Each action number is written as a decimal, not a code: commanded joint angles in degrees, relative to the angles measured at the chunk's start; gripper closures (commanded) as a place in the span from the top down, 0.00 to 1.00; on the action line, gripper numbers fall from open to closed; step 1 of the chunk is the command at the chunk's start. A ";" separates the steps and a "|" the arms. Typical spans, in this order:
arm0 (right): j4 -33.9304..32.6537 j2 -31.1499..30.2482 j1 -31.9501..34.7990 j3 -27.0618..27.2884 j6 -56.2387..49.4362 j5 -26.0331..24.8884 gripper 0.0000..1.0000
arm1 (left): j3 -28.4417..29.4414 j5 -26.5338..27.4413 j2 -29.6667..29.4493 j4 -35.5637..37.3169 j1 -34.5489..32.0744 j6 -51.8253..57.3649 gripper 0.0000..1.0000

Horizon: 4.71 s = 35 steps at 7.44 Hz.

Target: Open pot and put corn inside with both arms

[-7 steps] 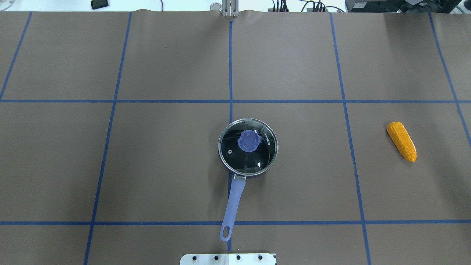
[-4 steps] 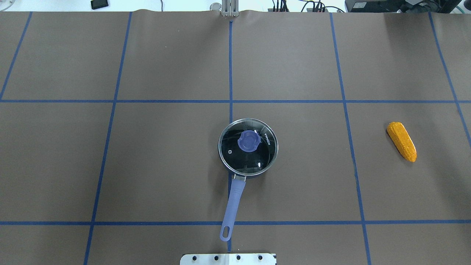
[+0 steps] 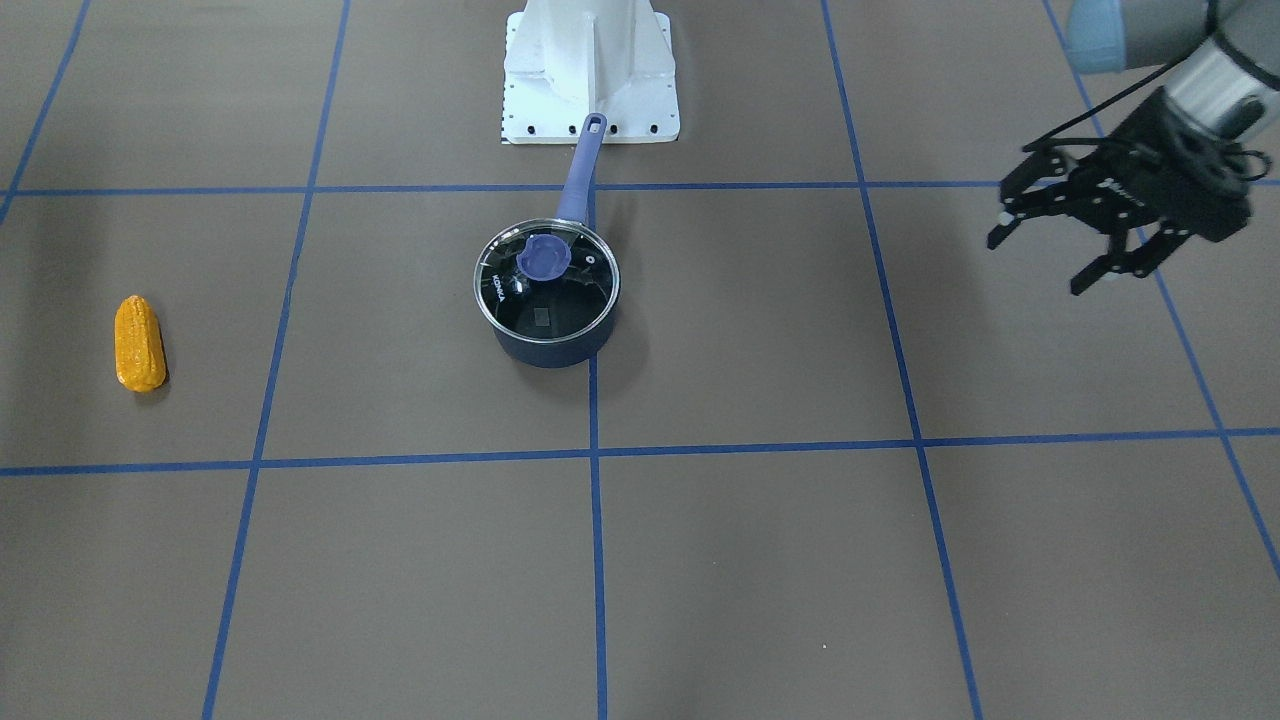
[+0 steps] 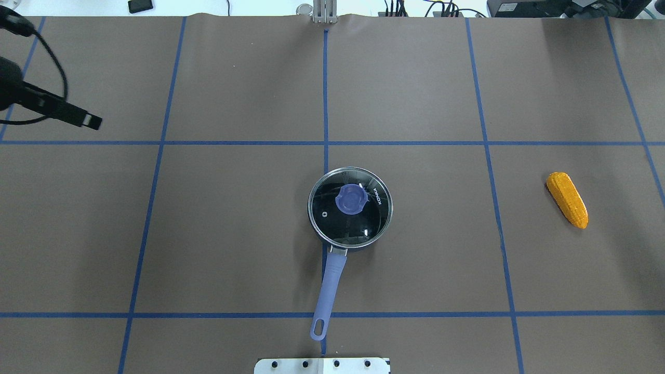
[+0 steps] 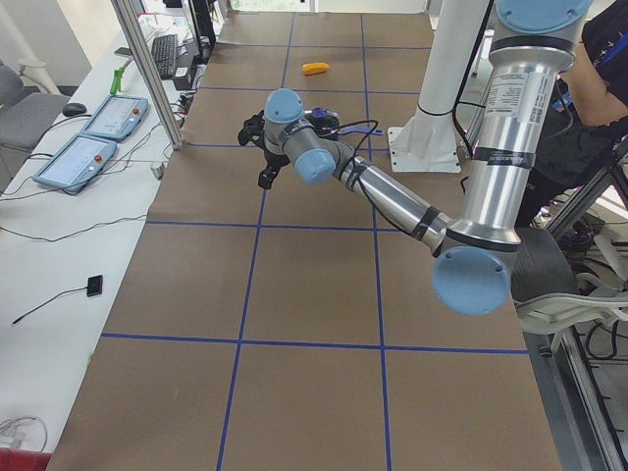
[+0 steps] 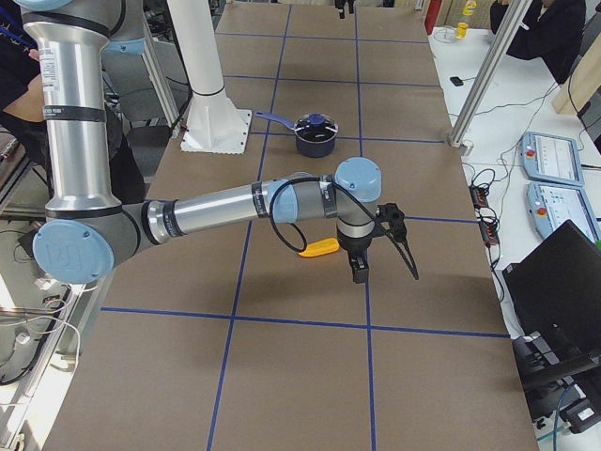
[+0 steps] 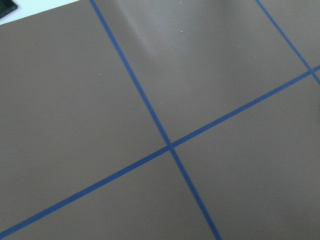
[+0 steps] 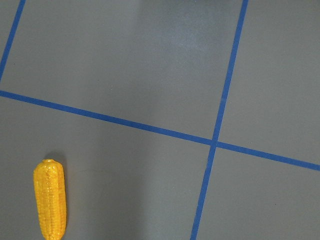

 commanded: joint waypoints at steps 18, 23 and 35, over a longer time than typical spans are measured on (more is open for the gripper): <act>-0.09 0.12 -0.09 -0.69 0.04 0.12 1.00 | 26.34 25.79 -42.47 18.04 33.28 -27.73 0.40; -0.09 0.12 -0.09 -0.33 0.04 0.12 1.00 | 6.83 27.90 -36.44 30.55 31.88 -20.41 0.00; 0.00 0.38 -0.09 -0.16 0.04 0.12 1.00 | 12.76 7.17 21.78 -21.46 7.09 30.01 0.00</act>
